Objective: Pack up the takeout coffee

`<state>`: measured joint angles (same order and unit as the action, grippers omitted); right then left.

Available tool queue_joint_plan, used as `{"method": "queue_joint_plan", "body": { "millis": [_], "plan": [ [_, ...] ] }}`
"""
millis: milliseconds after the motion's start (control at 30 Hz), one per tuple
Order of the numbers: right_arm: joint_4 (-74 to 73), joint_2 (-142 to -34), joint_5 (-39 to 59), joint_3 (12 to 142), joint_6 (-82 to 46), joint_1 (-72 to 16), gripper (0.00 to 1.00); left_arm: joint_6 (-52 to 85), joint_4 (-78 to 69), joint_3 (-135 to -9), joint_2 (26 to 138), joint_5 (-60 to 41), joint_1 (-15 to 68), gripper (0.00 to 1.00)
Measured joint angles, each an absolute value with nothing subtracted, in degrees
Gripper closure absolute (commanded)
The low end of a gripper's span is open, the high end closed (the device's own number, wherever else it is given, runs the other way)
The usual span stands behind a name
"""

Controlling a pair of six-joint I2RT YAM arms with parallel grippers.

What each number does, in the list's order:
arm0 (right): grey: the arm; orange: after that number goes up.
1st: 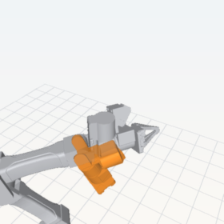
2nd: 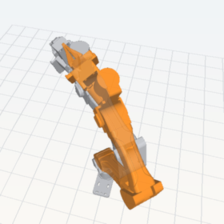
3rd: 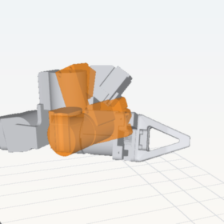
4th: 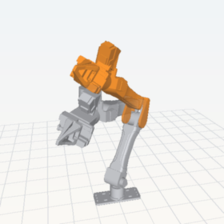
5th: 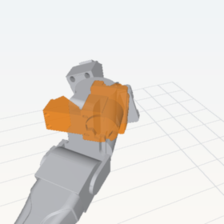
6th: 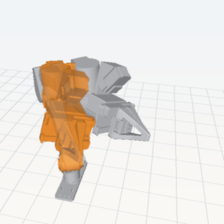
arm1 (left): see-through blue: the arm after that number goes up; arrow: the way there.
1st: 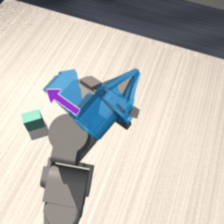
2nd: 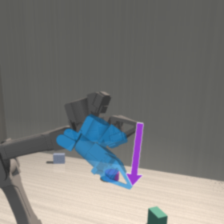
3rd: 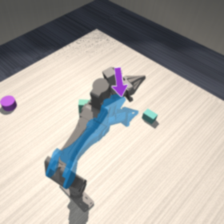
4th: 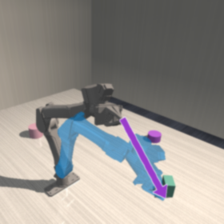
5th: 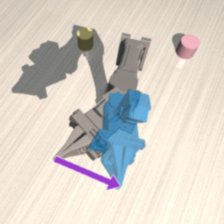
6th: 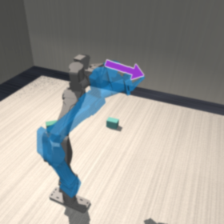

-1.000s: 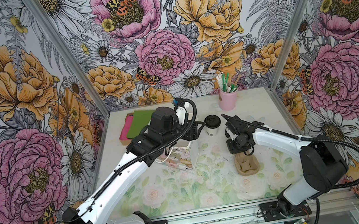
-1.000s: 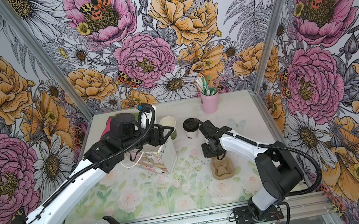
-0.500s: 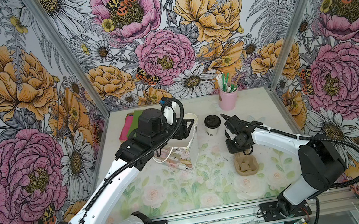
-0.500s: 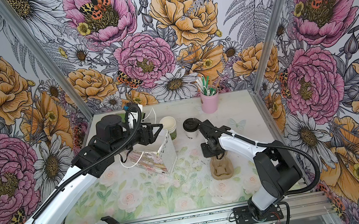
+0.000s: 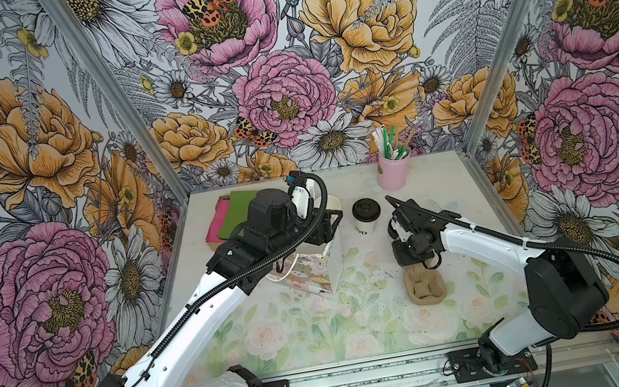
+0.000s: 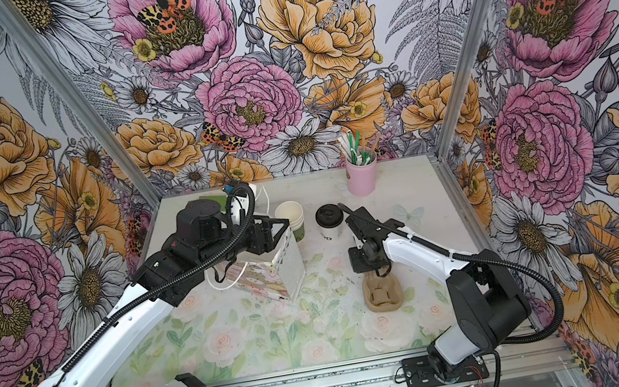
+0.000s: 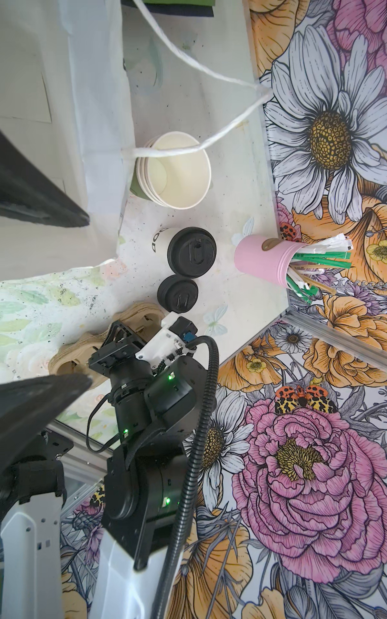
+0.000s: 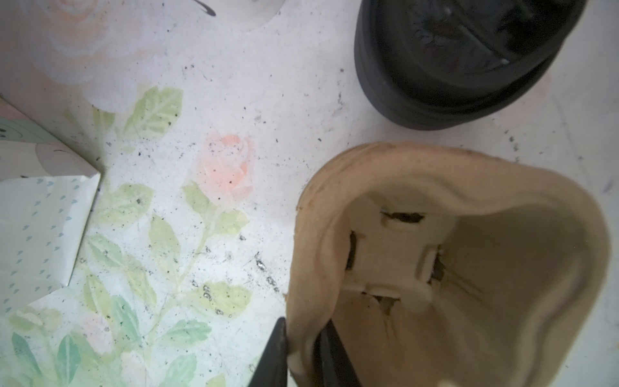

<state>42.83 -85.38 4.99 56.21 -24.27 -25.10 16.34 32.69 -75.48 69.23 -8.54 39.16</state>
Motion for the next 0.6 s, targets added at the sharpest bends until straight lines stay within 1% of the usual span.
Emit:
{"method": "queue_joint_plan", "body": {
  "millis": [333,600],
  "plan": [
    [37.8,-84.6,12.9,52.5,-24.3,-22.1,0.78,16.4,32.7,-75.5,69.3,-8.6,39.3,0.3],
    [34.1,-83.5,18.7,49.6,-24.5,-19.6,0.78,16.4,32.4,-75.5,69.6,-8.6,39.3,0.3]
  ]
}}
